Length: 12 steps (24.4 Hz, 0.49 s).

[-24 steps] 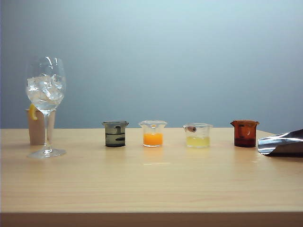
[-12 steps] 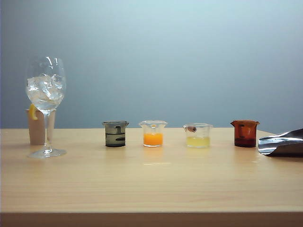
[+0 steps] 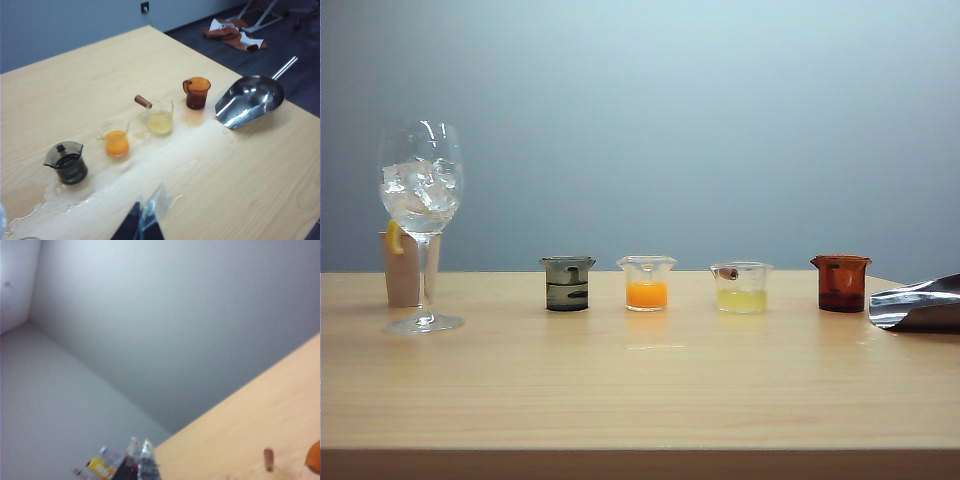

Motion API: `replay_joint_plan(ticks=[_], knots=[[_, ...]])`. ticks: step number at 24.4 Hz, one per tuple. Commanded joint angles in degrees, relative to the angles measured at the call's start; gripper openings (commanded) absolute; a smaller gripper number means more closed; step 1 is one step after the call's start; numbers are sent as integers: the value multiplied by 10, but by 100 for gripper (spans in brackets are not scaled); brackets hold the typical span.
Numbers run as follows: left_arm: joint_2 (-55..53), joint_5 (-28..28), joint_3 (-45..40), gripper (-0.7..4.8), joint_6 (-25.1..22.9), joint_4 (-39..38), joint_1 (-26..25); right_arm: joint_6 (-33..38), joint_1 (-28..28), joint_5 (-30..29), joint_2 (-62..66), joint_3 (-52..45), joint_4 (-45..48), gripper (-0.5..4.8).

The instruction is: Pick up the ice scoop on the desk filled with ice cubes, pour the ice into the goblet, and finally put the scoop back on the table.

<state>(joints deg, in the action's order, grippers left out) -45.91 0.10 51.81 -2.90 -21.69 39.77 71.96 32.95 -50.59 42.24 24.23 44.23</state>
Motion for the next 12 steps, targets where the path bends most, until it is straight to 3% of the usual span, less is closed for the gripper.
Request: replay_joint_plan(ticks=[1, 5, 7, 10, 12], knots=[[17, 4, -11, -3, 3, 14, -14, -84, -34, 19, -42, 3, -86, -9], [57, 39, -64, -3, 3, 54, -76, -209, -67, 69, -99, 3, -229, -9], [126, 56, -148, -3, 3, 90, -162, -351, -97, 139, -169, 3, -326, -9], [192, 55, -221, -3, 3, 81, -249, -454, -129, 243, -234, 3, -384, -9], [229, 43, -249, -3, 3, 46, -302, -481, -149, 265, -263, 2, -410, -9]])
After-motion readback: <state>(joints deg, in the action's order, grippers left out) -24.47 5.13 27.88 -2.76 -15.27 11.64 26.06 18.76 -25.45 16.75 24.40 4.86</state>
